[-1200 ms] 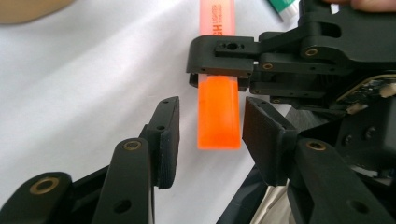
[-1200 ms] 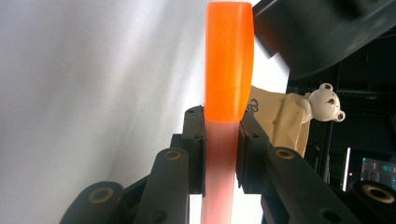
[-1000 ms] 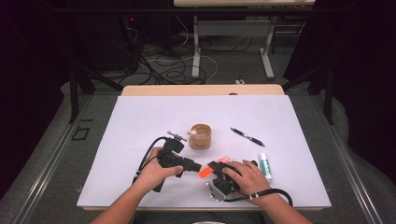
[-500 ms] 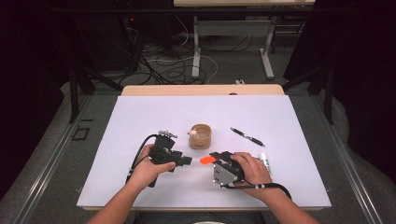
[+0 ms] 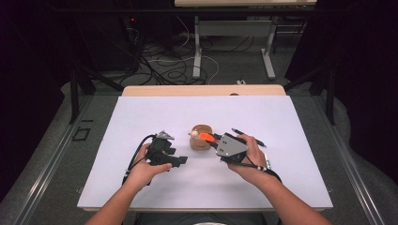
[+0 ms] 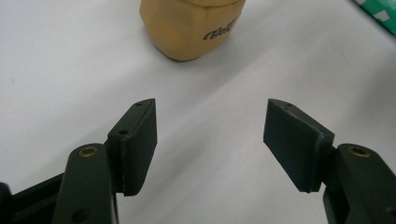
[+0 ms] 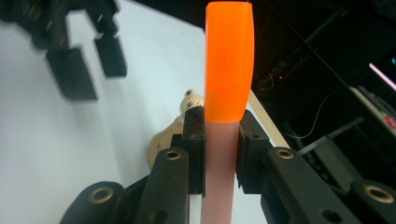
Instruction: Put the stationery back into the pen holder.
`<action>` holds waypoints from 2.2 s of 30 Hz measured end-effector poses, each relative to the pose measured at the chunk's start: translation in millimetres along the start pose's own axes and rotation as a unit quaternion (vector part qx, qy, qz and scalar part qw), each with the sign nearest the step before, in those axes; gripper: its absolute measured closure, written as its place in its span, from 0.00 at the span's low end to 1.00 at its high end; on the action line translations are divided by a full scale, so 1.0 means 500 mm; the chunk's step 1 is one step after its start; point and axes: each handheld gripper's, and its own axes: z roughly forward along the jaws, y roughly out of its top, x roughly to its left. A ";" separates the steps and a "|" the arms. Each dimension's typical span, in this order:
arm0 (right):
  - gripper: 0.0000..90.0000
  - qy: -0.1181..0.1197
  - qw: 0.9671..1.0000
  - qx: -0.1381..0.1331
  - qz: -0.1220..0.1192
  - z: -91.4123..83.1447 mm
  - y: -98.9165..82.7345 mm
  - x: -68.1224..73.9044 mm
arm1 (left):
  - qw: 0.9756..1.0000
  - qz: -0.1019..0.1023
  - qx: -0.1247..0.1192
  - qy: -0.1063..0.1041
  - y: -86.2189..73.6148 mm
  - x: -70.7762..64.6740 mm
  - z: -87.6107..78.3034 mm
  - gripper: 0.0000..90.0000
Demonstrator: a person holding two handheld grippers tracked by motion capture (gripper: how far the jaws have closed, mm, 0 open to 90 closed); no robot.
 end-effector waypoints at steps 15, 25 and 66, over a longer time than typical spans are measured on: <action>0.85 -0.027 0.975 -0.051 0.216 0.054 0.004 -0.069 | 0.998 0.019 -0.045 0.033 -0.005 0.020 0.002 0.20; 0.85 -0.052 0.956 -0.071 0.280 0.106 -0.011 -0.069 | 0.998 -0.008 -0.049 0.046 -0.007 0.031 0.003 0.12; 0.77 -0.085 0.948 -0.017 0.306 0.162 -0.094 -0.014 | 0.998 -0.009 -0.040 0.045 -0.015 0.041 0.012 0.00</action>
